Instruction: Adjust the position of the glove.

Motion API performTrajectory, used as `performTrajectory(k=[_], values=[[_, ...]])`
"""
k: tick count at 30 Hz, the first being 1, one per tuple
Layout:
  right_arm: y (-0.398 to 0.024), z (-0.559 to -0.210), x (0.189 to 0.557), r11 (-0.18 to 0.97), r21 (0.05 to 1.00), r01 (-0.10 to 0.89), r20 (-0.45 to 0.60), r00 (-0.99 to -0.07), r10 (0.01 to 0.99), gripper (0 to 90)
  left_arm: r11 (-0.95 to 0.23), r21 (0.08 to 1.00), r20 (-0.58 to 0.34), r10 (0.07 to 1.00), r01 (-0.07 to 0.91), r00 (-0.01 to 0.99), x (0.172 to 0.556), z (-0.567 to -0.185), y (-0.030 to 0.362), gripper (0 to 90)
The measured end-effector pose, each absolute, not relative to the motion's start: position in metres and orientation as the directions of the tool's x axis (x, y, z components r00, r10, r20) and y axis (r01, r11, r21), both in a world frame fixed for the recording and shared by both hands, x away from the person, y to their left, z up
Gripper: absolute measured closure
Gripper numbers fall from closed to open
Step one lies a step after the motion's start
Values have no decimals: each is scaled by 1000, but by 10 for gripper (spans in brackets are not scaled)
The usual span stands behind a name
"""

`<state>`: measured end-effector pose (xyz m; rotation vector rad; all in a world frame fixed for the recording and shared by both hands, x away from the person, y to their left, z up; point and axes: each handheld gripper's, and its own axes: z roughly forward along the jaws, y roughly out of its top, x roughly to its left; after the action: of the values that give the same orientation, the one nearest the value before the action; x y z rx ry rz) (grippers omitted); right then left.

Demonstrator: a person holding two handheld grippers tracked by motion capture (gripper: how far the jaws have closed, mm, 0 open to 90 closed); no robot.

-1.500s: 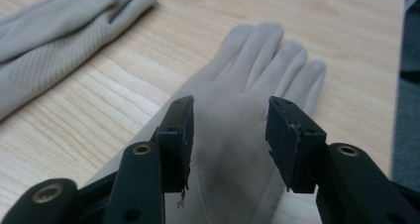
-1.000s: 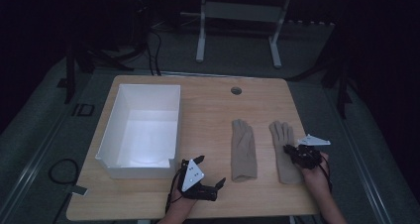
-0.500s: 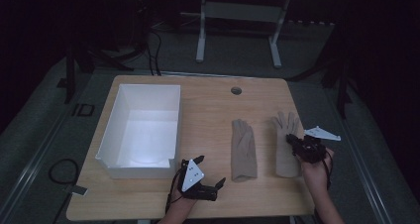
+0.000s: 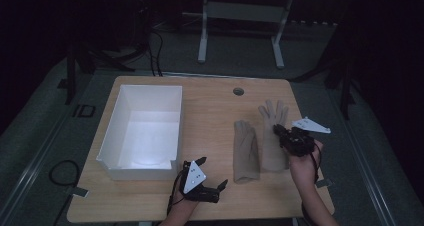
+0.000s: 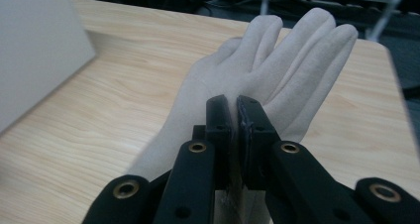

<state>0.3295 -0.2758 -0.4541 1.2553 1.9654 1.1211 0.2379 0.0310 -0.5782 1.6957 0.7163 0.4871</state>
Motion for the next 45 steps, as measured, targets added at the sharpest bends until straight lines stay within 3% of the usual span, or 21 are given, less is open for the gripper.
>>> performTrajectory(k=[5, 15, 37, 45], values=[[-240, -458, 334, 240, 860, 451, -15, -449, 894, 848, -141, 969, -52, 685, 202, 727, 238, -578, 31, 2], [-217, -476, 343, 255, 839, 481, -6, -460, 888, 847, -140, 969, -54, 681, 203, 730, 237, -578, 31, 2], [-219, -536, 347, 288, 747, 598, 10, -444, 896, 833, -144, 969, -53, 678, 202, 733, 237, -578, 31, 2], [-216, -539, 349, 295, 746, 597, 20, -462, 887, 807, -144, 968, -54, 678, 204, 733, 237, -578, 31, 2]])
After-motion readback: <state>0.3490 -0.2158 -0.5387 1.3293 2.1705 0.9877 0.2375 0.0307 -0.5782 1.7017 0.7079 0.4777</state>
